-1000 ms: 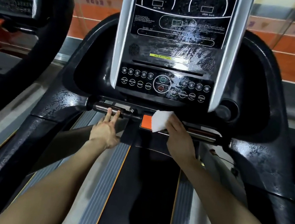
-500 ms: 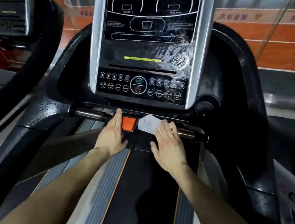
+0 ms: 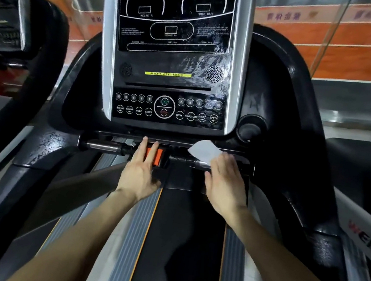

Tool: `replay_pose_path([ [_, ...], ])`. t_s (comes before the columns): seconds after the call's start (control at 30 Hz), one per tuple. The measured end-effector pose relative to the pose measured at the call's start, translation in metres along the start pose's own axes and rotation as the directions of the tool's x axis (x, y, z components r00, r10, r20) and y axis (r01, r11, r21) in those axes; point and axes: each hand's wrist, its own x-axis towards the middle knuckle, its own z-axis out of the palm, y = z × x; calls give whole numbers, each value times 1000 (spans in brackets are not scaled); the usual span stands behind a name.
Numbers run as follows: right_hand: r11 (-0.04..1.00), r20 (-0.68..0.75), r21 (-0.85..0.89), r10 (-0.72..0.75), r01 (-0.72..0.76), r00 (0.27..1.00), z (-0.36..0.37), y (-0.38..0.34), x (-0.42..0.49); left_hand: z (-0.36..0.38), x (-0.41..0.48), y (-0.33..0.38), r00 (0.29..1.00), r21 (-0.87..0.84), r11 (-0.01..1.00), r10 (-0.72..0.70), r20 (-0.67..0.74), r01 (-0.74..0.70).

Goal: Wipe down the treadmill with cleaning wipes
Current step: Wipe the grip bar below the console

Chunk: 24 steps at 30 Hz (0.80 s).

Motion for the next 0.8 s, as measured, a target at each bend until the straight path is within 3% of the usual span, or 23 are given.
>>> replay_pose_path([
  [0.07, 997, 2, 36, 72, -72, 997, -4, -10, 9, 2, 3, 6, 999, -5, 999, -42, -22, 42],
  [0.2, 995, 102, 86, -65, 57, 993, -2, -67, 31, 8, 5, 13, 995, 25, 995, -97, -34, 98],
  [0.27, 992, 43, 103, -72, 67, 996, -7, -51, 23, 7, 5, 14, 993, 22, 993, -111, -40, 112],
  [0.4, 991, 3, 55, 123, -123, 992, -20, 22, -17, 2, 5, 16, 994, 28, 993, -110, -22, 111],
  [0.47, 982, -7, 76, 174, -173, 985, -16, 13, -12, 0, 4, 18, 994, 38, 993, -108, -12, 109],
  [0.57, 989, 32, 150, -10, 5, 999, 1, -61, 20, -5, 4, 15, 996, 2, 996, -88, 5, 88],
  [0.63, 993, 82, 80, -98, 91, 992, 6, -94, 32, -10, 4, 11, 997, -7, 998, -70, 40, 70],
  [0.8, 963, 74, -138, -221, 229, 972, 12, -64, 5, -18, 0, 10, 996, 25, 999, -37, 84, 35],
])
